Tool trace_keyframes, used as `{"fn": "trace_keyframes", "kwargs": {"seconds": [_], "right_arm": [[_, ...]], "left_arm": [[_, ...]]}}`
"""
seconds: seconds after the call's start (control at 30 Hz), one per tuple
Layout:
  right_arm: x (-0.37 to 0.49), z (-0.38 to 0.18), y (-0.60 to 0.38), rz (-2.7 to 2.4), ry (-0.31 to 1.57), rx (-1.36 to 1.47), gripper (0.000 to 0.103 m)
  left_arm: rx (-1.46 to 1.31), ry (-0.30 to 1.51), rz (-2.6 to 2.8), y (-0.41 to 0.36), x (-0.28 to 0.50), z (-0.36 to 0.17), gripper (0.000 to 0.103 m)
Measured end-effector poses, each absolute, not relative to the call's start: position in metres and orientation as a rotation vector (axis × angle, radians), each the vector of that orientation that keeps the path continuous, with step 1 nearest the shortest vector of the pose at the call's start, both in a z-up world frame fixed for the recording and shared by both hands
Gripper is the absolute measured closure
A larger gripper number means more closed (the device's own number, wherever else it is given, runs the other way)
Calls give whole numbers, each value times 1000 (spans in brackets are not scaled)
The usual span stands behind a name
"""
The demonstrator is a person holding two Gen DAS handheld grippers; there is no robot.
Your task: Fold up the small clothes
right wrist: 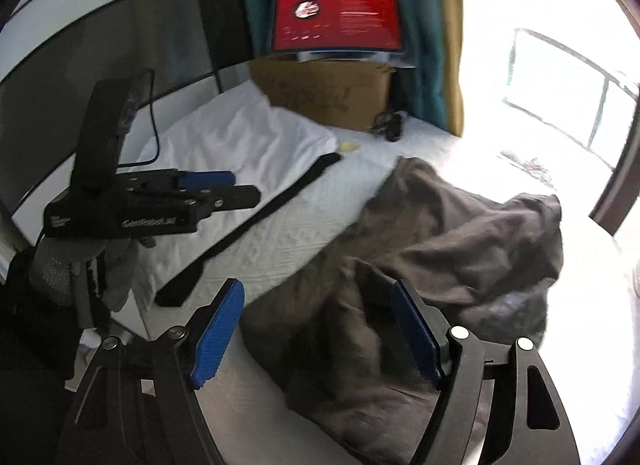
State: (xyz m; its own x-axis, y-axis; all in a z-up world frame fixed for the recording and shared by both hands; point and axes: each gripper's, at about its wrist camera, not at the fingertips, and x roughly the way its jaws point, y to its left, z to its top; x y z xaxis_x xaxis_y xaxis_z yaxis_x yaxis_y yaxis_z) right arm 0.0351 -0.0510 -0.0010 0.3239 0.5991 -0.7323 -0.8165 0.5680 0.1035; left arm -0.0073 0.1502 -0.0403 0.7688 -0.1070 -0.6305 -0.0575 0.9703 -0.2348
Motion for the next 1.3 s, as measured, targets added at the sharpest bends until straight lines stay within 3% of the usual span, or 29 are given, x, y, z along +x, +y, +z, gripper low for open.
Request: {"fn": "trace_keyframes", "kwargs": {"seconds": [0.37, 0.6, 1.1, 1.3], "right_arm": [[80, -29, -150, 708, 879, -171, 26], [91, -55, -191, 645, 925, -114, 26], [87, -87, -166, 718, 962, -196, 26], [93, -84, -172, 695, 962, -185, 26]], "left_arm": [[-72, 736, -212, 48, 32, -30, 44], [87, 898, -184, 15, 58, -58, 44], [172, 991, 225, 98, 26, -81, 42], [18, 871, 126, 109, 14, -48, 42]]}}
